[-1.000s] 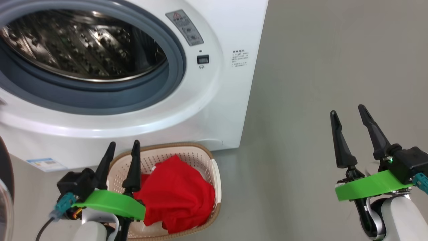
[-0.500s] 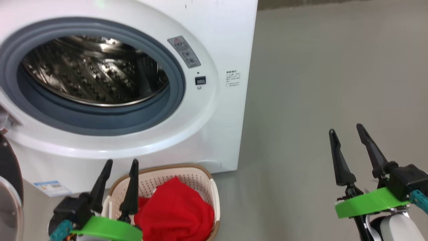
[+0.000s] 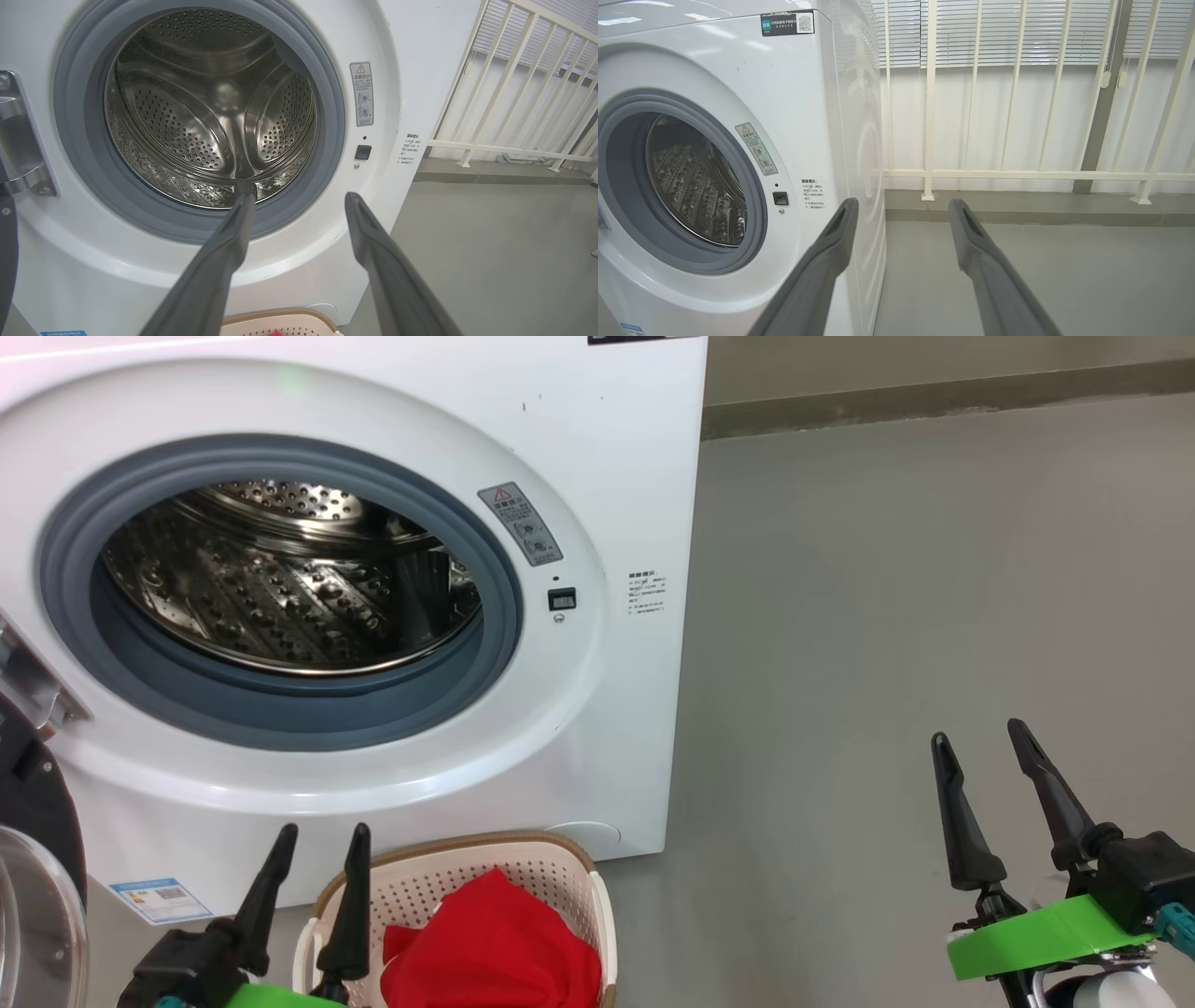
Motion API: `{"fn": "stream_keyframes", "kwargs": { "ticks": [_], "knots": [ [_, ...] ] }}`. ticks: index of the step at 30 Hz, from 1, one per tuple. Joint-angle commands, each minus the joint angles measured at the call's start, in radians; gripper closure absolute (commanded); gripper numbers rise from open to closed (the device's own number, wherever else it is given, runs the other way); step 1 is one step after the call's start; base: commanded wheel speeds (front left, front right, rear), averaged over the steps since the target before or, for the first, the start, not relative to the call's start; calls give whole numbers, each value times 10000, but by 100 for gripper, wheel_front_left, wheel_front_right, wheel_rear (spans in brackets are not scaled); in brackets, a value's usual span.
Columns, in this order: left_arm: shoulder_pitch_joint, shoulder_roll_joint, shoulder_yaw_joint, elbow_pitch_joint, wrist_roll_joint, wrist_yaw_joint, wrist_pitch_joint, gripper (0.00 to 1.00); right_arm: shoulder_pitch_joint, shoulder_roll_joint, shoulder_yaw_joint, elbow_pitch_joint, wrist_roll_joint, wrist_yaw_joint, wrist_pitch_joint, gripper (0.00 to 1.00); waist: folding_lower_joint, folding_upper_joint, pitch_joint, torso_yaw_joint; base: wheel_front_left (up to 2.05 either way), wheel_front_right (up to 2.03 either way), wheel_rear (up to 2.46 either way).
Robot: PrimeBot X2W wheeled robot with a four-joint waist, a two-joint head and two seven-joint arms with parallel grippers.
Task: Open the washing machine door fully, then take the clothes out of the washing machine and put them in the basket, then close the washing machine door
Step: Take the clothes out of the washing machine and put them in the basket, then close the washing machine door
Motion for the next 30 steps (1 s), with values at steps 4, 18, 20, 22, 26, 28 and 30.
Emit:
{"fn": "stream_keyframes", "kwargs": {
  "ticks": [4, 18, 20, 22, 26, 28, 30],
  "knots": [
    [-74, 235, 368, -145, 131, -53, -78, 0, -11, -78, 187, -318, -133, 63, -61, 0, 0, 0, -52, 11, 0, 0, 0],
    [-51, 268, 406, -272, 35, -53, -78, 0, -6, -68, 219, -284, -118, 63, -61, 0, 0, 0, -22, -47, 0, 0, 0],
    [-53, 289, 428, -295, 78, -53, -78, 0, -26, -67, 218, -267, -111, 63, -61, 0, 0, 0, -9, -64, -18, 18, 0],
    [-57, 287, 466, -309, 111, -53, -78, 0, -31, -74, 215, -251, -108, 63, -61, 0, 0, 0, 4, -81, -46, 46, 0],
    [-73, 268, 523, -356, 181, -53, -78, 0, -42, -94, 198, -240, -110, 63, -61, 0, 0, 0, 56, -94, -87, 87, 0],
    [-71, 235, 540, -372, 218, -53, -78, 0, -42, -94, 181, -234, -119, 63, -61, 0, 0, 0, 66, -85, -128, 128, 0],
    [-71, 208, 557, -377, 256, -53, -78, 0, -34, -93, 168, -234, -126, 63, -61, 0, 0, 0, 72, -67, -156, 156, 0]
  ]
}}
